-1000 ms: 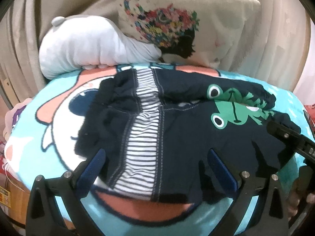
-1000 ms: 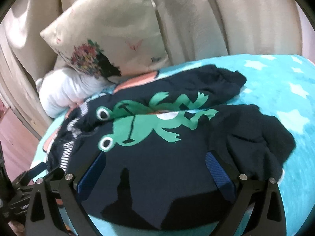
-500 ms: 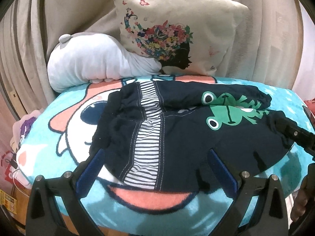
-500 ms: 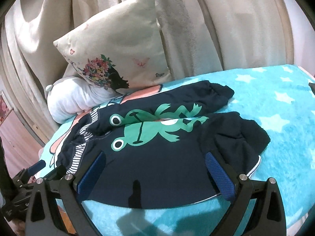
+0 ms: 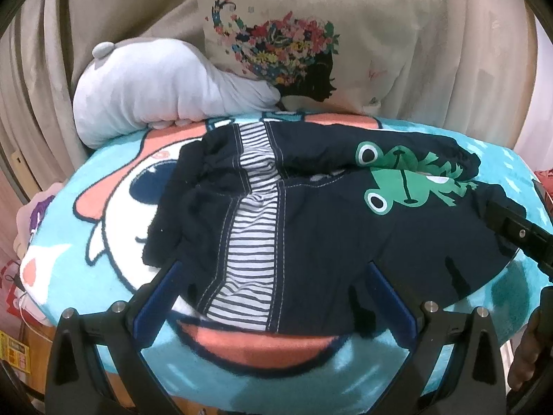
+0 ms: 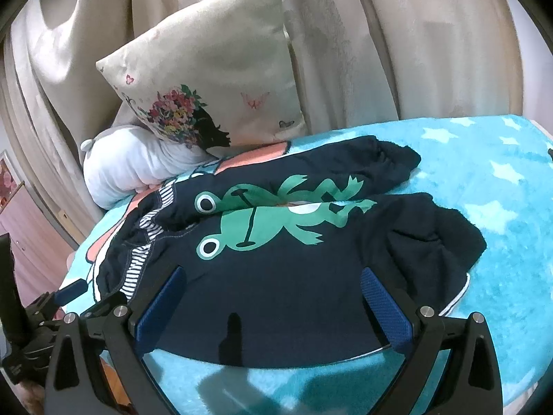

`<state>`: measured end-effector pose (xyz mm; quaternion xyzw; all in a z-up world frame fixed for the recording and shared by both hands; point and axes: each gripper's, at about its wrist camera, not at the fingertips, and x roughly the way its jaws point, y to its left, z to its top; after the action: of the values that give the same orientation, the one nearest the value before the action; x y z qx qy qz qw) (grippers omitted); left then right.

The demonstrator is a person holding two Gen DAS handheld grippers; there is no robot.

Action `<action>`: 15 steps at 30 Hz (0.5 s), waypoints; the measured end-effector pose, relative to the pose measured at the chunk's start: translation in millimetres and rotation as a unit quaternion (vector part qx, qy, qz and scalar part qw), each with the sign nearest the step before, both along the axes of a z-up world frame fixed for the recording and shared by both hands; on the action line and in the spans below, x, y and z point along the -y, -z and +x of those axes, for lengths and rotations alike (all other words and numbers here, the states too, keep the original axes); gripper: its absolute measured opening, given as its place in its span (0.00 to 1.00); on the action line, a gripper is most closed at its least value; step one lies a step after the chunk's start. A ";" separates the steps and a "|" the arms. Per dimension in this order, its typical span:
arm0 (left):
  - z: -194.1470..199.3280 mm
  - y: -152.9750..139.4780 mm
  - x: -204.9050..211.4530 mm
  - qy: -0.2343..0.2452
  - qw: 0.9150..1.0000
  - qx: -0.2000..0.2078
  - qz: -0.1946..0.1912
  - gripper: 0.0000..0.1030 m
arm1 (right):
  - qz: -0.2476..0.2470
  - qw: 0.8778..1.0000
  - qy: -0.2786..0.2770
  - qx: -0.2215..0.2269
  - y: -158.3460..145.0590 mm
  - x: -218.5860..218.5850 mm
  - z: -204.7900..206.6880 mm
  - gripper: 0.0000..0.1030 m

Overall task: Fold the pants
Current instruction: 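Position both grippers over the waistband of the navy frog pants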

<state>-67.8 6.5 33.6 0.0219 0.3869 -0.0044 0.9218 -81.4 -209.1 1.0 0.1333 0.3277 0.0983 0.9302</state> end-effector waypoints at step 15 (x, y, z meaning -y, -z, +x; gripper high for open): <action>3.3 4.1 -4.3 0.000 1.000 -0.012 -0.016 1.00 | -0.009 1.000 -0.005 -0.002 1.8 -5.3 2.5 0.99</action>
<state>-64.5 10.7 29.5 0.0073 0.3980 -0.0103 0.9173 -79.0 -203.8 -0.7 0.1239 0.3313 0.0994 0.9300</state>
